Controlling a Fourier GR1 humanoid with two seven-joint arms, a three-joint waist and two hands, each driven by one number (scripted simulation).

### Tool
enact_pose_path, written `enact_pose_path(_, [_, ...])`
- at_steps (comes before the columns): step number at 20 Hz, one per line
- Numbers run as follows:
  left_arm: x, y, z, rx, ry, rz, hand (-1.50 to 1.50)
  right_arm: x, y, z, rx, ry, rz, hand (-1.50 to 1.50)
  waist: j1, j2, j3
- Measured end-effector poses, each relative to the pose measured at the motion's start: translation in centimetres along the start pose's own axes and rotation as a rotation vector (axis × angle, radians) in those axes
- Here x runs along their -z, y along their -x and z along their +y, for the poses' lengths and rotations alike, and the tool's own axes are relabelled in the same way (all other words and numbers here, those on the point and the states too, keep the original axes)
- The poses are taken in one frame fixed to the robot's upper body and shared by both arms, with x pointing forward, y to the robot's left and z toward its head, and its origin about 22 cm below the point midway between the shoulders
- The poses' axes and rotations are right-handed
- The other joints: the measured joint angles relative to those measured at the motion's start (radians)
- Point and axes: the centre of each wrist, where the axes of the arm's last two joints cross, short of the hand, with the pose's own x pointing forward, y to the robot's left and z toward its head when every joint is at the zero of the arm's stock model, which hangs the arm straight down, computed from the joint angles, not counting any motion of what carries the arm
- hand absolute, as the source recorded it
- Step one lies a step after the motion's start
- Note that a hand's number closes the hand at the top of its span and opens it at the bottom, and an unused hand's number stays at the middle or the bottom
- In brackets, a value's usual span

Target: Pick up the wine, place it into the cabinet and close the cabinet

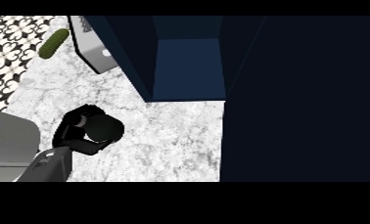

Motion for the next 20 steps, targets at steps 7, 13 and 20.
enact_pose_path(7, [-4.3,3.4,-1.8,-0.024,-0.175,-0.144,1.5,-0.1,0.0,-0.2,-0.014,0.029,0.018,-1.5,0.031,-0.019,0.014])
enact_pose_path(13, [-6.5,4.1,-2.6,-0.046,-0.198,-0.19,1.5,0.2,0.3,-0.3,-0.018,0.028,0.021,-1.5,0.038,-0.019,0.014])
enact_pose_path(20, [-7.7,4.3,-6.2,-0.114,-0.107,-0.195,1.5,0.5,0.6,-0.3,-0.006,0.034,0.02,-1.5,0.039,-0.013,0.005])
